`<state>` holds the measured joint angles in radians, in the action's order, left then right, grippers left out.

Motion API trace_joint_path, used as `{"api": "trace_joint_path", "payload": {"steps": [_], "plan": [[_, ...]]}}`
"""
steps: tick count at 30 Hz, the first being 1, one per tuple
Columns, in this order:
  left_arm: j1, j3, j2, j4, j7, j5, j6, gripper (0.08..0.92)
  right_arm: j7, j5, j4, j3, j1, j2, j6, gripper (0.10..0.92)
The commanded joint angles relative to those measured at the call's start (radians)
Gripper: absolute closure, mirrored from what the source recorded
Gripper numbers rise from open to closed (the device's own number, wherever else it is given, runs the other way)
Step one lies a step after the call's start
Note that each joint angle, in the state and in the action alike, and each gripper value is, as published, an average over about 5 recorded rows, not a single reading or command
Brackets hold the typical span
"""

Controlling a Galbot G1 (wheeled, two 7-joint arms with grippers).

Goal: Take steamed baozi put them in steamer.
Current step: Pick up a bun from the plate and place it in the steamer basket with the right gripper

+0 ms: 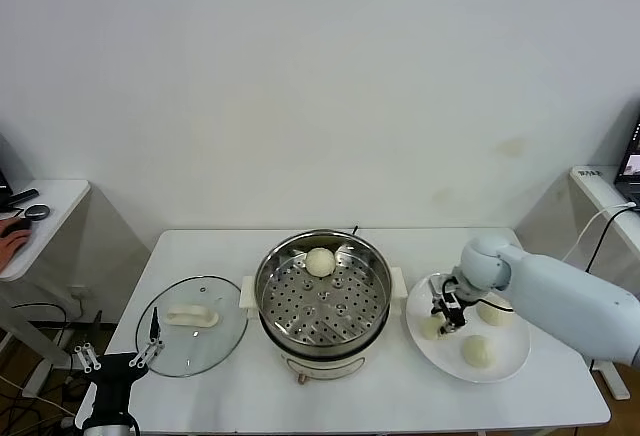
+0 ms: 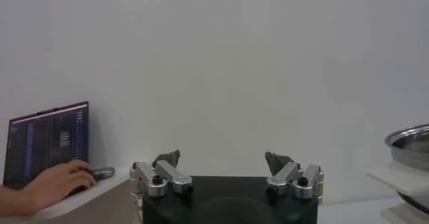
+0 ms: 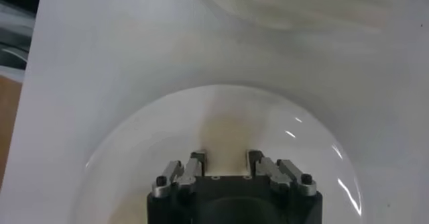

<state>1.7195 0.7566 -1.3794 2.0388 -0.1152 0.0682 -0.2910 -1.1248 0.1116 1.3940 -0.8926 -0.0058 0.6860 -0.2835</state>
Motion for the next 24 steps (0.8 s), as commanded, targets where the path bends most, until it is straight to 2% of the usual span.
{"api": "trace_joint_path", "payload": {"steps": [1,7,14,18,24], "plan": [[-0.002,-0.006,0.001,0.003,0.001,0.0,0.001,0.177,-0.025,-0.077,0.054,-0.067,0.205,-0.099,-0.008,0.613],[-0.019,-0.023,0.006,0.003,0.003,0.0,0.006,0.177,-0.026,-0.263,0.162,-0.251,0.542,-0.128,-0.088,0.604],[-0.021,-0.023,0.017,0.007,0.004,0.002,0.008,0.177,0.034,-0.591,0.282,-0.414,0.912,0.038,-0.275,0.601],[-0.013,-0.018,0.018,0.011,0.004,-0.001,0.007,0.177,0.1,-0.721,0.321,-0.453,0.934,0.16,-0.356,0.601],[-0.011,-0.013,0.01,0.014,0.003,-0.011,0.008,0.177,0.202,-0.763,0.29,-0.444,0.791,0.335,-0.426,0.601]]}}
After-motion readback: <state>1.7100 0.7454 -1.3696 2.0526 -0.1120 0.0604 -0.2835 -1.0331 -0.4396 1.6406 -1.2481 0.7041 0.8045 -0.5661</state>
